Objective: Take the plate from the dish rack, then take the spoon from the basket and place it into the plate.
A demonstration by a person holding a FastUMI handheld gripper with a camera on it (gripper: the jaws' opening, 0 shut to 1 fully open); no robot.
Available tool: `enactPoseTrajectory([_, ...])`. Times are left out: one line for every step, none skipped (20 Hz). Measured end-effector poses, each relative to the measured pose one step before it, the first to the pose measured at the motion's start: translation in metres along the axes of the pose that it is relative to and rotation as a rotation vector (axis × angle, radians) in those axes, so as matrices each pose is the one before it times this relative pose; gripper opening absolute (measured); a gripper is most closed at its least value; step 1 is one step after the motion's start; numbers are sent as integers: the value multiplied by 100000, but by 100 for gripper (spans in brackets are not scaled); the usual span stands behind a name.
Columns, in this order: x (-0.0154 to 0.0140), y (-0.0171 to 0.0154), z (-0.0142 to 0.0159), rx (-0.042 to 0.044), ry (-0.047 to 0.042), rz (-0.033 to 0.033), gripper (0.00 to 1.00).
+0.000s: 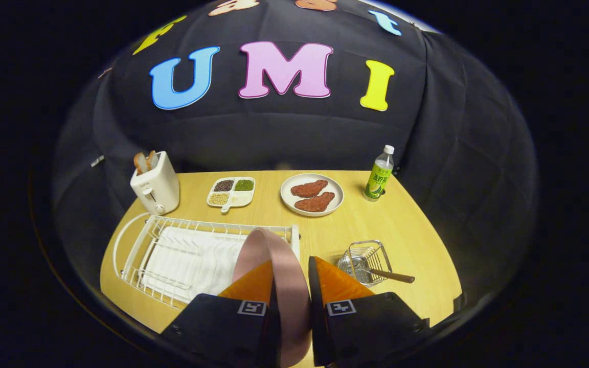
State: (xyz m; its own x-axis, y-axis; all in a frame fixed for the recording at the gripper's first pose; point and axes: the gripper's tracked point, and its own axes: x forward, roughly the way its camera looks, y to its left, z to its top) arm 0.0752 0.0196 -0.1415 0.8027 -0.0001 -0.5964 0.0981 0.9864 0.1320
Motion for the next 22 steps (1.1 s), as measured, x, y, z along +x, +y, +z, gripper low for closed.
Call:
enactPoseTrajectory([-767, -404, -185, 4069, 815, 2869, 28])
enactPoseTrajectory([-732, -440, -188, 3503, 911, 3068, 28])
enactPoseTrajectory([-805, -574, -241, 2816, 747, 2976, 28])
enactPoseTrajectory([-889, -726, -230, 2409, 624, 2958, 28])
enactPoseTrajectory([-1007, -681, -446, 2226, 1016, 3269, 28])
enactPoseTrajectory([-931, -837, -696, 2256, 1723, 3100, 28])
enactPoseTrajectory([-848, -1003, -835, 2057, 1814, 3187, 28])
enactPoseTrajectory([-753, -1093, -882, 2310, 1926, 2926, 28])
enactPoseTrajectory([-616, -1327, -975, 2486, 2468, 2530, 28])
enactPoseTrajectory([-498, -1583, -894, 2896, 2778, 1723, 28])
enactPoseTrajectory([-258, -1571, -926, 3055, 2377, 1270, 28])
enactPoseTrajectory([1, -1458, -790, 3380, 2670, 1611, 28])
enactPoseTrajectory([216, -1190, -651, 3445, 2081, 2427, 28])
enactPoseTrajectory([373, -1085, -282, 2046, 1661, 1946, 28])
enactPoseTrajectory([464, -1129, -345, 294, 1671, 903, 28])
enactPoseTrajectory([749, -1168, -314, -890, 1849, 219, 28])
enactPoseTrajectory([861, -1108, -478, -1297, 1994, 123, 28])
enactPoseTrajectory([831, -1007, -309, -369, 2057, 159, 28])
enactPoseTrajectory([808, -779, -276, -162, 1767, 677, 28])
enactPoseTrajectory([901, -653, -195, -344, 1618, 625, 28])
enactPoseTrajectory([698, -547, -274, -1012, 1322, 591, 28])
enactPoseTrajectory([688, -529, -128, -1423, 1342, -110, 28])
